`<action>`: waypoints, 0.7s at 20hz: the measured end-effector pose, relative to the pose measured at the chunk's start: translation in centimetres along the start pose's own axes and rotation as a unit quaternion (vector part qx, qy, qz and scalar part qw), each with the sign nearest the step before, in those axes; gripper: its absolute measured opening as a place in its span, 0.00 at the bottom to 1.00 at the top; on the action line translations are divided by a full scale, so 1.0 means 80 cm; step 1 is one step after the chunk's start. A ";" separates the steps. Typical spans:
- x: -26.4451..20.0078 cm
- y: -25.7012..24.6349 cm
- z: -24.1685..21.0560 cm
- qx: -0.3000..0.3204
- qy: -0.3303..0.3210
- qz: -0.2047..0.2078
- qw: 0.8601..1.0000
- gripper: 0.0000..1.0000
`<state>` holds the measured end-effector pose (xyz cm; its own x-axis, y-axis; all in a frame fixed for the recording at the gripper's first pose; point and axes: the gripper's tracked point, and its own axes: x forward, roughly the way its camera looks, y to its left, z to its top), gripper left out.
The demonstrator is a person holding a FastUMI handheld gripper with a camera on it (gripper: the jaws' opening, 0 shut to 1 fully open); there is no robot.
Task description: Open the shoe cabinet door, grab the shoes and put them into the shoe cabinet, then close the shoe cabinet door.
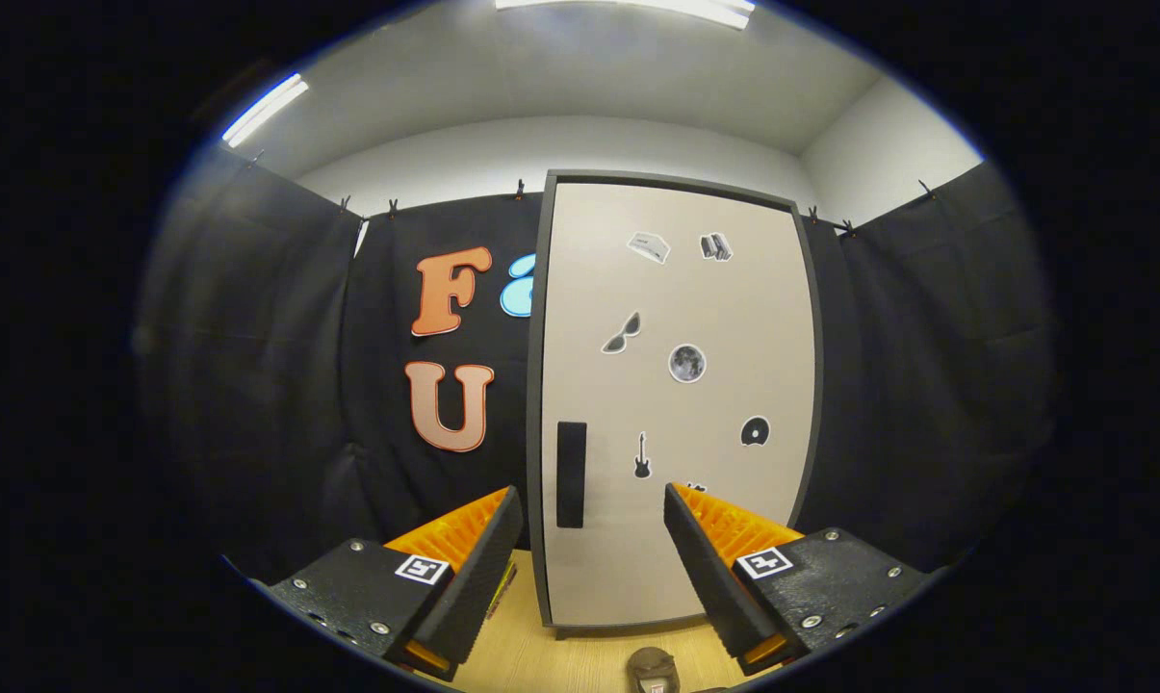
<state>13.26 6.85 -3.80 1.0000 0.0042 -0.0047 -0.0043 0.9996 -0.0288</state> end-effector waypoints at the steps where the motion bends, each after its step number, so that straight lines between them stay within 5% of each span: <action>1: 0.012 0.001 -0.002 -0.002 -0.002 0.001 1.000 0.93; 10: 0.118 0.018 -0.034 0.006 0.011 0.018 1.000 0.91; 14: 0.157 0.018 -0.050 0.002 0.024 0.020 1.000 0.83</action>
<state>25.81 8.21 -7.86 0.9976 0.0437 -0.0529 -0.0450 0.9987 -0.0235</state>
